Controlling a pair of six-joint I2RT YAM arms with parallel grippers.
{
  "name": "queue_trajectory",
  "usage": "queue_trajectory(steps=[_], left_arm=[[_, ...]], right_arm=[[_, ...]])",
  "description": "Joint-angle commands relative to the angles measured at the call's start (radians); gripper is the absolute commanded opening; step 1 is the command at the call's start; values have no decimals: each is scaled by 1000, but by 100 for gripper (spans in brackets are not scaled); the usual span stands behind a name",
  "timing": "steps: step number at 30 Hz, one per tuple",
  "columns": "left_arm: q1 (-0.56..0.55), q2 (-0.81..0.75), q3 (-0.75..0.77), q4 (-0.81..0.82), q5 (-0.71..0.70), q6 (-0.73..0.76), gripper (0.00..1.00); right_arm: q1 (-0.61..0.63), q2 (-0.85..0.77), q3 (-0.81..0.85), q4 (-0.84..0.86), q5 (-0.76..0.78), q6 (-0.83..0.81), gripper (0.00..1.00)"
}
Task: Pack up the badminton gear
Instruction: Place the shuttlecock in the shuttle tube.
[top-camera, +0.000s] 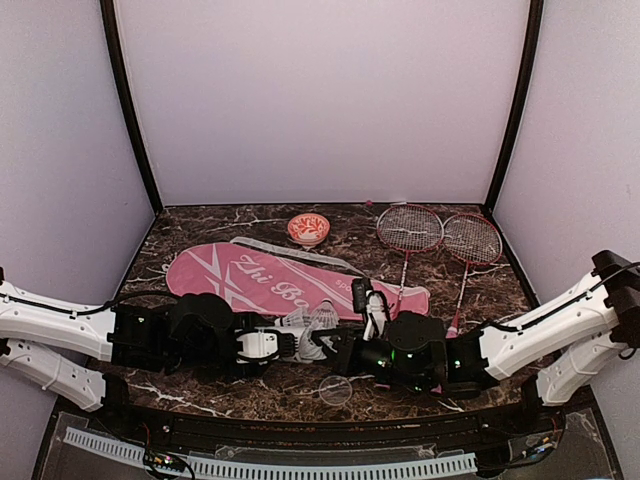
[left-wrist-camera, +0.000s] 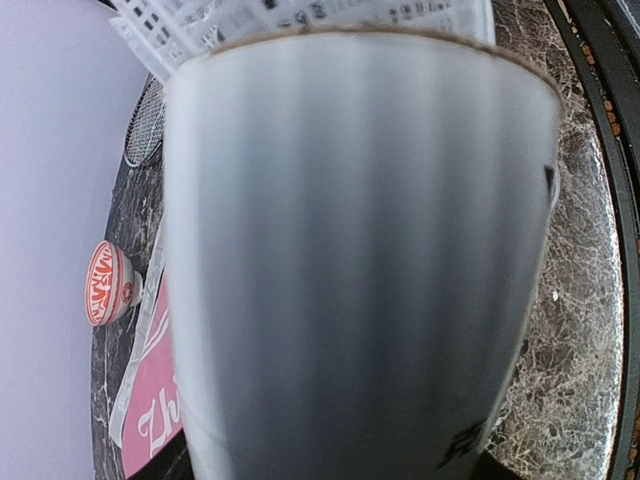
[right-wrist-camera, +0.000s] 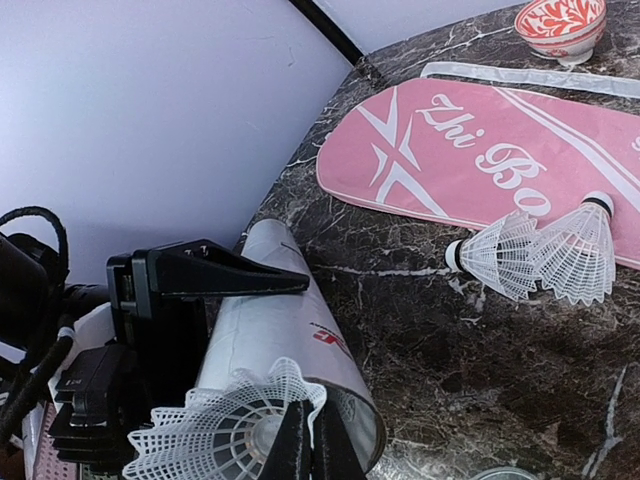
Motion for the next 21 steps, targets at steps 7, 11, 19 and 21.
queue_trajectory(steps=[7, 11, 19, 21], left_arm=[[3, -9, 22, 58, -5, -29, 64], [3, -10, 22, 57, -8, -29, 64], [3, -10, 23, 57, -13, -28, 64], [3, -9, 24, 56, -13, -27, 64]], right_arm=[[35, 61, 29, 24, -5, 11, 0], [35, 79, 53, 10, -1, 7, 0], [34, 92, 98, -65, 19, -3, 0], [34, 102, 115, -76, 17, -5, 0]])
